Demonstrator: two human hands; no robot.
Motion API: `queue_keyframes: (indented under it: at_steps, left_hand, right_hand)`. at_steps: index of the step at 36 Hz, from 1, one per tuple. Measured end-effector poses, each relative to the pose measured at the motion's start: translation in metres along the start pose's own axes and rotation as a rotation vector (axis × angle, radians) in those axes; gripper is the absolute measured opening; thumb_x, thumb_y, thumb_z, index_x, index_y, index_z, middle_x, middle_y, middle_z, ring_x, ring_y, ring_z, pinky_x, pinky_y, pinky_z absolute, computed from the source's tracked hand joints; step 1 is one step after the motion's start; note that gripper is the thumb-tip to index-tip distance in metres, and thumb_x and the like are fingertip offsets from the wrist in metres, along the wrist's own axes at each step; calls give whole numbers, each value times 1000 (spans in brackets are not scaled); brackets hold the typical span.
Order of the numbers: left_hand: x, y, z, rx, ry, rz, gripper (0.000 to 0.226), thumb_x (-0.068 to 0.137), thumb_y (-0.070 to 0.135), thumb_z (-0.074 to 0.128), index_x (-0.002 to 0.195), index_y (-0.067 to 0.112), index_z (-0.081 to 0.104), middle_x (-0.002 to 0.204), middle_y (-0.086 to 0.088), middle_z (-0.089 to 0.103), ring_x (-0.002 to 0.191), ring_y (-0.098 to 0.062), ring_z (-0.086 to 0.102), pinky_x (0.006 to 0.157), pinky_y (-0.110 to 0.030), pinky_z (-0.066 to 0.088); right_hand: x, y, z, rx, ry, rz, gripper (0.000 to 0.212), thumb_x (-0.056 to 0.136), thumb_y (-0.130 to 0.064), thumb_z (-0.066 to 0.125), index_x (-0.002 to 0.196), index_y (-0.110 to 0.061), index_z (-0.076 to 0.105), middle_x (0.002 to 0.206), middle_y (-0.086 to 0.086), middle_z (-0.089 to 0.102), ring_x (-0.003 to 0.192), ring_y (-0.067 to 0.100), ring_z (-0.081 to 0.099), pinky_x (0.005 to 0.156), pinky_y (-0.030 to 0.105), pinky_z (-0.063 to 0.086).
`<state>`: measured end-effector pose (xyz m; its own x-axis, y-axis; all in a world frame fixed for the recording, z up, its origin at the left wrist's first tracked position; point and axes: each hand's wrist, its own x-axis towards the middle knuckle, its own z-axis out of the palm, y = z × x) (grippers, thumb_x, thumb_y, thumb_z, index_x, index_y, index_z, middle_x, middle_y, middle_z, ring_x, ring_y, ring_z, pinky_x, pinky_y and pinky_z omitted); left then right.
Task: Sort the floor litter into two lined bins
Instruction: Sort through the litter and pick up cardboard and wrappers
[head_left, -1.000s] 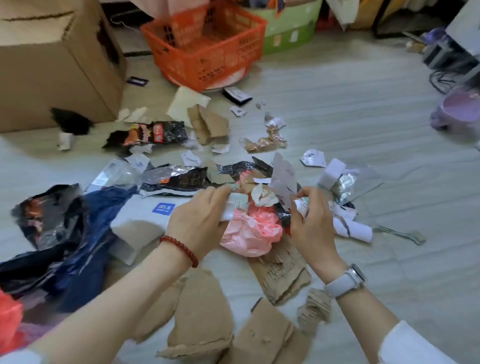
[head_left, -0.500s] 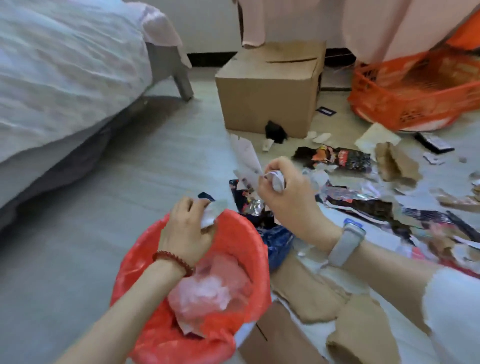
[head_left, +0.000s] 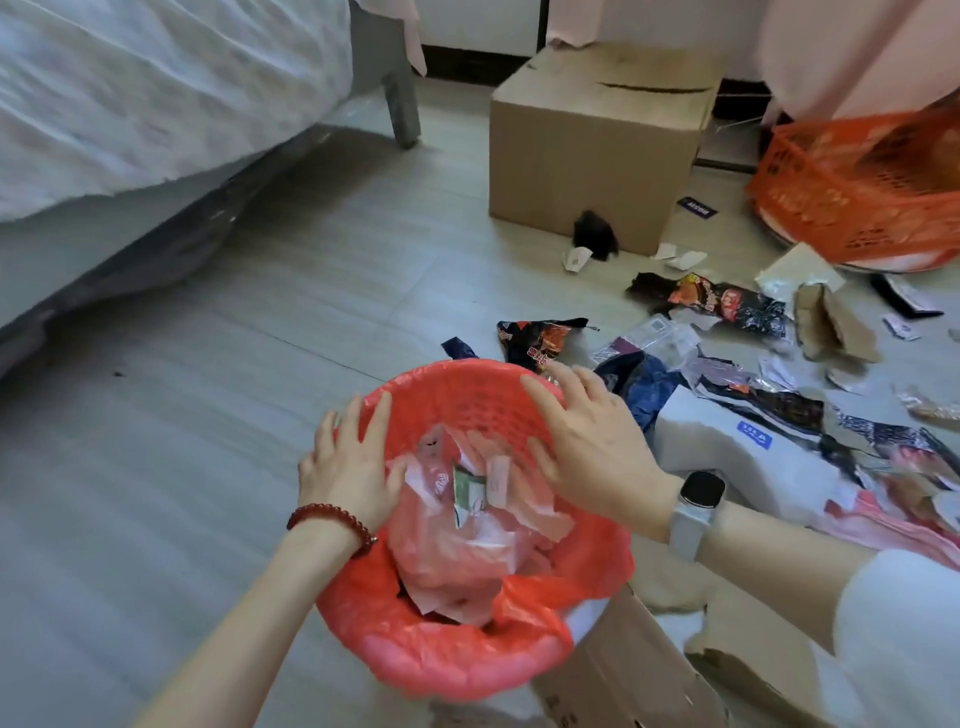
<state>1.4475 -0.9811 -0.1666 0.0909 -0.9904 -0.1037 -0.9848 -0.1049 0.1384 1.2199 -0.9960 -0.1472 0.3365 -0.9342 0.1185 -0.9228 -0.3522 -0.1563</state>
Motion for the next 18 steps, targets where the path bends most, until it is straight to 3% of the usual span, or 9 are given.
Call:
queue_keyframes:
  at_steps: [2,4,5,14,18]
  left_hand:
    - [4,1,3,40,3,6,71,90,40,46,148,29,6,156,0,4,134,-32,22,103,-47,32]
    - [9,4,5,78,29,11,72,91,43,45,148,29,4,156,3,4,127,-34,29,97,-46,36]
    - [12,5,5,89,36,7,72,91,46,43,148,29,2,156,4,4,126,-34,30,96,-45,36]
    - [70,-16,-3,81,61,-80,58,92,54,33,144,40,12,154,6,14,130,-34,25,101,-49,28]
    - [89,-15,-9,129,57,-102,53,95,52,25,145,39,12,155,6,11,138,-30,18,109,-55,15]
  right_hand:
    - [-3,8,3,21,-165,163,65,92,-22,41,147,-19,7,138,17,31,96,33,50,69,38,42]
    - [-3,11,5,52,-245,222,72,91,-11,37,147,-21,-6,122,18,37,61,26,43,57,33,34]
    - [-2,10,8,111,-242,232,74,90,-7,37,147,-22,-7,118,19,38,55,25,38,55,33,32]
    - [34,-21,23,395,-138,316,65,90,-5,38,146,-22,9,125,19,36,82,39,53,69,40,41]
    - [56,-26,29,522,-138,304,54,94,-15,35,144,-20,14,126,19,36,96,42,54,80,45,44]
